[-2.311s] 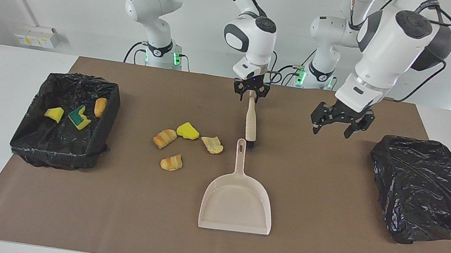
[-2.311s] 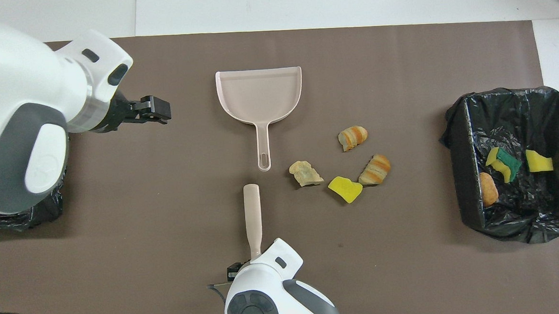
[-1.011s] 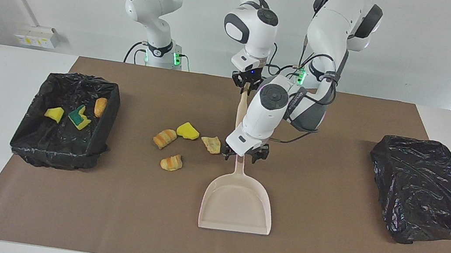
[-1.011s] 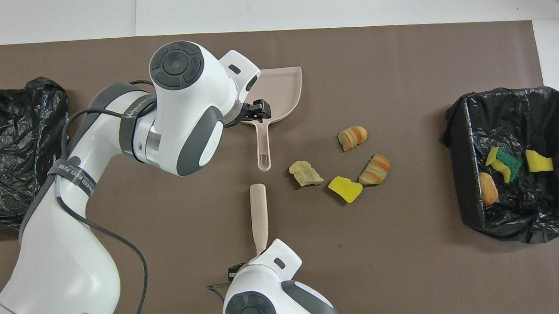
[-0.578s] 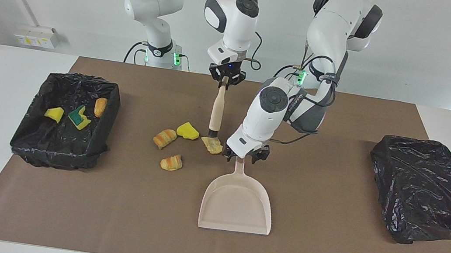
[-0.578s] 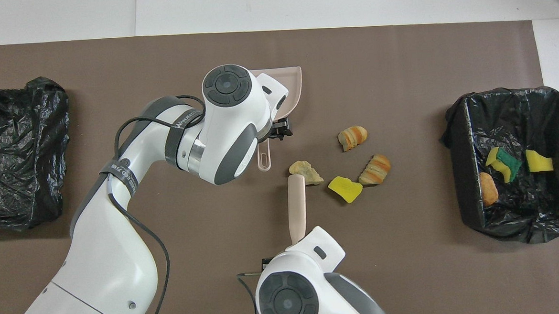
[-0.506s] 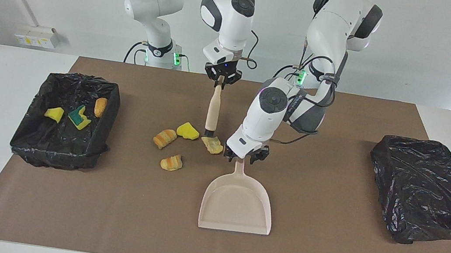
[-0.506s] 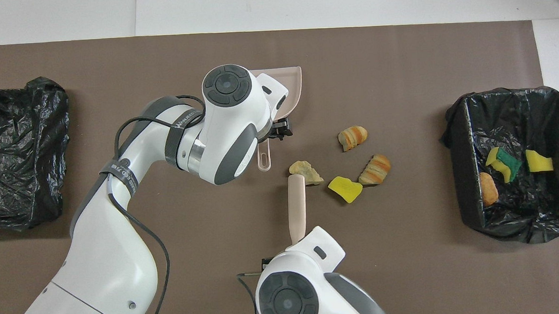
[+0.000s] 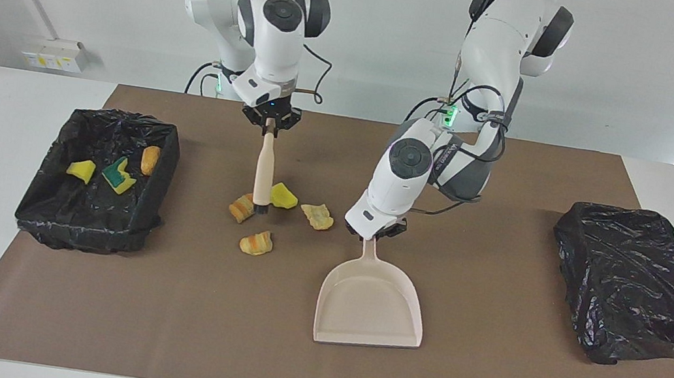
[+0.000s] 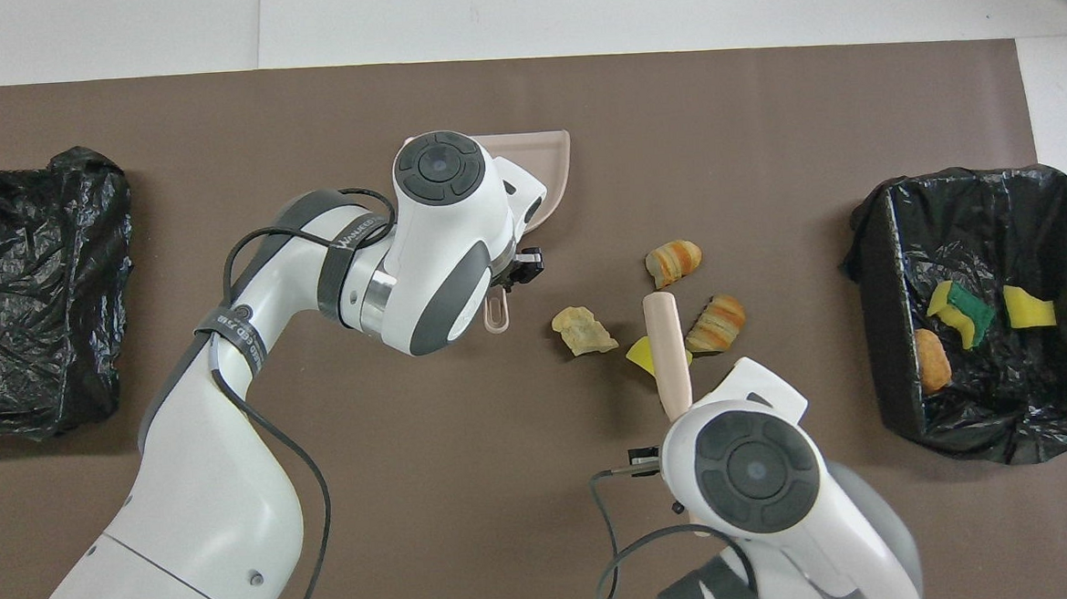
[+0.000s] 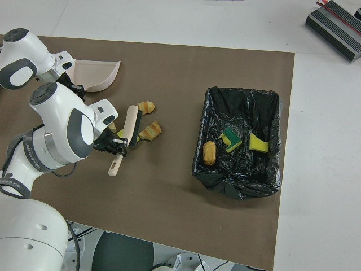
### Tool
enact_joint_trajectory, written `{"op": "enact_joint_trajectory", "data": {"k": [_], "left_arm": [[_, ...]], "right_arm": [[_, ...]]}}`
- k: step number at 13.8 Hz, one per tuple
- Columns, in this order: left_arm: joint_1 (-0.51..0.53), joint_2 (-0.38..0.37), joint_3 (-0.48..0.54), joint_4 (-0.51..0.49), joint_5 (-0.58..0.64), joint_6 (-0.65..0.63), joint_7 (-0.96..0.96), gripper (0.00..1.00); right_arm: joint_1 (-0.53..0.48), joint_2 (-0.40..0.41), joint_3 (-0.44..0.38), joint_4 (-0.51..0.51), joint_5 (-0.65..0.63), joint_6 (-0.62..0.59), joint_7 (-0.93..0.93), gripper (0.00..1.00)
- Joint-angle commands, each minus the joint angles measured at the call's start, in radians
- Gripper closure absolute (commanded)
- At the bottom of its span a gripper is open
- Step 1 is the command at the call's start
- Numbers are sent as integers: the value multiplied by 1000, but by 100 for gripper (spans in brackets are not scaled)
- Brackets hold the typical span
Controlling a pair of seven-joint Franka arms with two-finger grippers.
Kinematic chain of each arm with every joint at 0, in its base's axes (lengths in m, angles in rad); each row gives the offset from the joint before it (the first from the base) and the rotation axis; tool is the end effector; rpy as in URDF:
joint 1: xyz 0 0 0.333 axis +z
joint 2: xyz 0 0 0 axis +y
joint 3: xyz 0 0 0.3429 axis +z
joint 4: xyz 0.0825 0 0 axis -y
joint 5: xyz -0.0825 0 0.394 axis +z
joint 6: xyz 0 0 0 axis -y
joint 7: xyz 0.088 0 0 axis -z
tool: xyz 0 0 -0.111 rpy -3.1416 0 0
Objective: Sweep and dump trash in bin
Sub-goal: 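Place the dustpan near the scraps with the left gripper while the right positions the brush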
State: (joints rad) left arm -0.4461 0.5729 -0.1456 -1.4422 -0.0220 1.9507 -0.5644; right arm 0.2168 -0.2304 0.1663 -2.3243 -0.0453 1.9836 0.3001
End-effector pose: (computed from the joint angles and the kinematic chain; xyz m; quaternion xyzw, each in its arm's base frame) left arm 0.6132 -0.3904 0.3687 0.9983 0.0011 -0.0518 0.0256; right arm 0.4272 0.1711 0.4390 0.9964 0.0484 -0.0406 0.0558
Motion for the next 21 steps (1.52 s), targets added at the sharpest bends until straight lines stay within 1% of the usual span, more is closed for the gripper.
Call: {"op": "enact_joint_trajectory", "data": {"k": [1,3,5,7,9,11,12,14,16,17,18,19,20,21], "left_arm": [[39,-57,6,-15,14,-48,134,100],[84,-93,6,-15,16,-116,318,100],[134,-137,6,-15,16,-205,511,100],[176,-195,8,-20,68,-283,699,100],[243,-273,8,-70,68,-346,878,100],[312,-361,8,-159,68,-357,1141,100],[332,-399,8,-211,68,-361,1228,100],[333,-473,8,-346,80,-320,1300,100],[331,-566,8,-504,88,-245,1411,100],[330,-599,8,-561,88,-231,1460,100],[322,-623,8,-601,88,-231,1518,100],[316,-633,6,-634,88,-227,1541,100],[302,-634,1,-659,88,-205,1540,100],[265,-631,0,-690,88,-164,1535,100]], "right_arm": [[-141,-46,12,-81,25,84,-206,100],[-242,-41,12,-105,27,133,-344,100],[-252,-40,13,-162,47,193,-349,100],[-248,-35,13,-191,54,222,-349,100],[-246,-14,13,-258,68,335,-349,100],[-226,0,15,-268,94,350,-340,100],[-205,-1,15,-267,131,347,-326,100],[-159,-3,15,-265,150,340,-264,100],[-100,2,15,-256,151,340,-191,100],[-91,2,16,-253,157,340,-174,100],[-64,6,16,-241,172,334,-144,100],[-41,23,15,-215,186,304,-92,100],[-34,40,18,-205,186,297,-43,100],[-11,55,18,-202,186,303,-9,100]]}}
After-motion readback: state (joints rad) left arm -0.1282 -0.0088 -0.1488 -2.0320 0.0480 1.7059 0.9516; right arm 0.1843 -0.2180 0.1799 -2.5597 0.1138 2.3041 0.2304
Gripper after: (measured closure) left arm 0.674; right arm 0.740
